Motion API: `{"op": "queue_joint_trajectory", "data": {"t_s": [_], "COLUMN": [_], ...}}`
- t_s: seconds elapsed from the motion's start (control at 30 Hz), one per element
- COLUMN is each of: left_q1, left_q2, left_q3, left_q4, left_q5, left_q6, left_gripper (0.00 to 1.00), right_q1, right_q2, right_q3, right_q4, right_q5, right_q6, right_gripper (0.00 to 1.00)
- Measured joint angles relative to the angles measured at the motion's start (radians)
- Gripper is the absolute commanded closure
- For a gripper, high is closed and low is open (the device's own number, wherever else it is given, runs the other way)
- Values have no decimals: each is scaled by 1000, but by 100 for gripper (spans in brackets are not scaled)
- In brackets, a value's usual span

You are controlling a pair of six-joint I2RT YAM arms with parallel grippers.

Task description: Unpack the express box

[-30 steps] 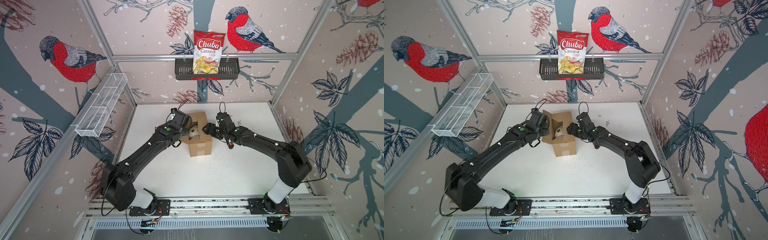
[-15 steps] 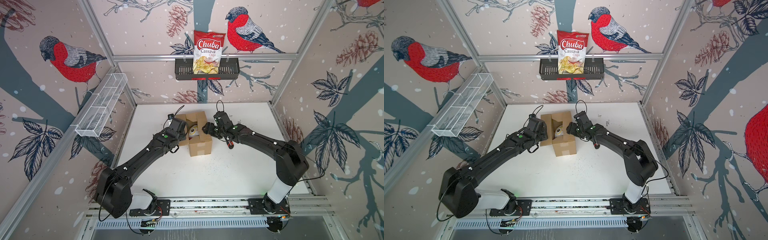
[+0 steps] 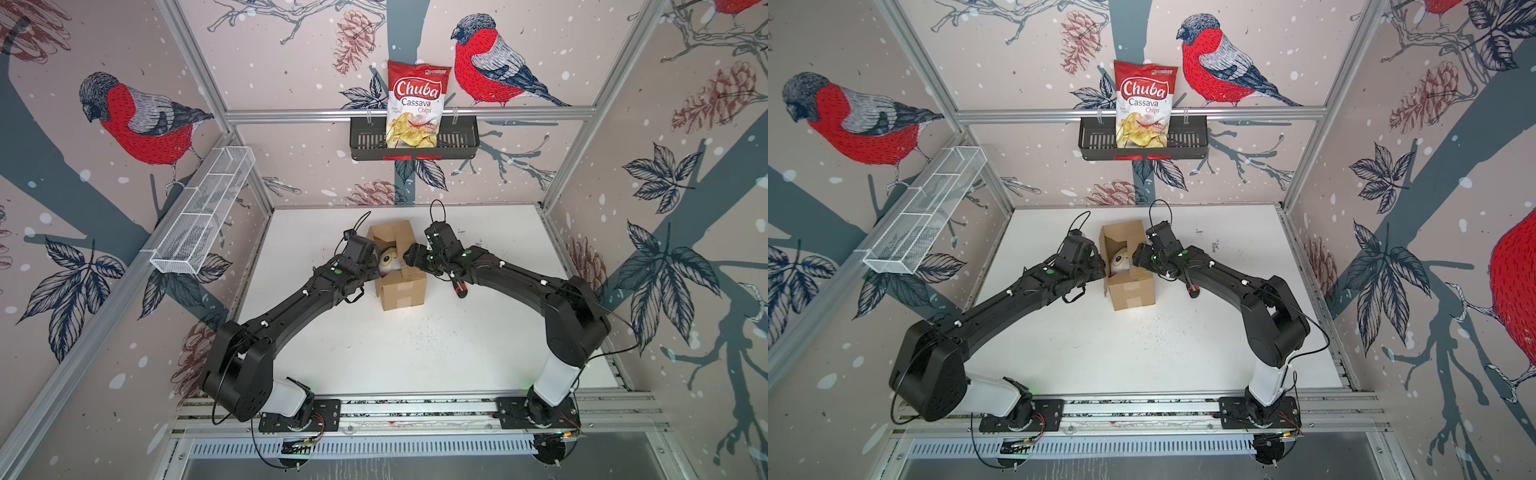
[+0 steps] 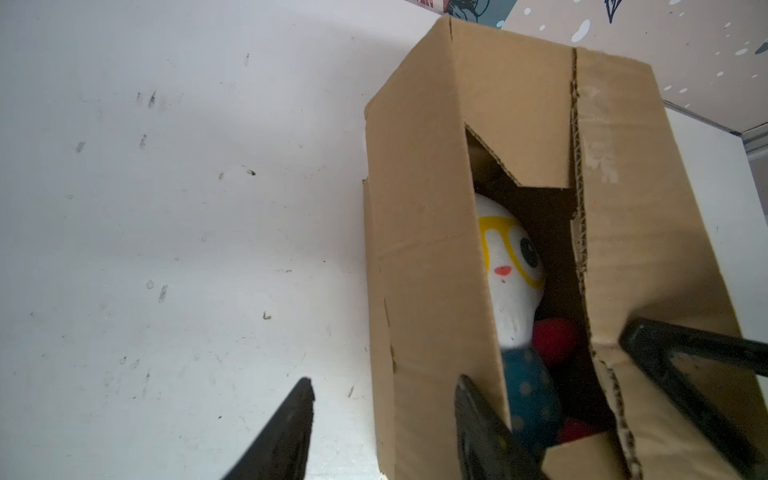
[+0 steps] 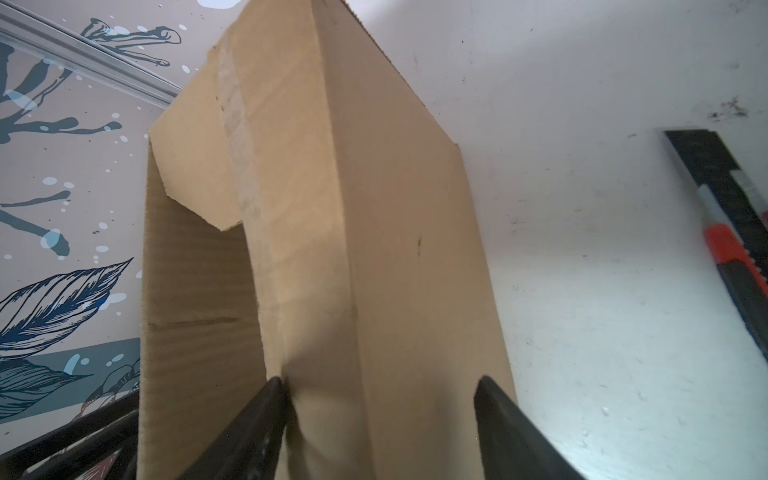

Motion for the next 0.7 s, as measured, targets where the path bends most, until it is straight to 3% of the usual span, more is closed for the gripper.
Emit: {"op": "queue_joint_trajectory", "data": {"t_s": [0.6,0.7], "left_q1": [0,0], "left_q2": [-67,-96], "left_q3": [-71,-83], "left_q4": [110,151], "left_q5": [95,132], "left_q6": [-54,-53], "left_gripper": [45,41], "right_q1": [2,10], "right_q2": [-1,-5], "right_q3": [28,40], "right_q4": [-49,-78], "right_q5": [31,50], "right_q6": [-28,-37], "right_gripper": [31,31]}}
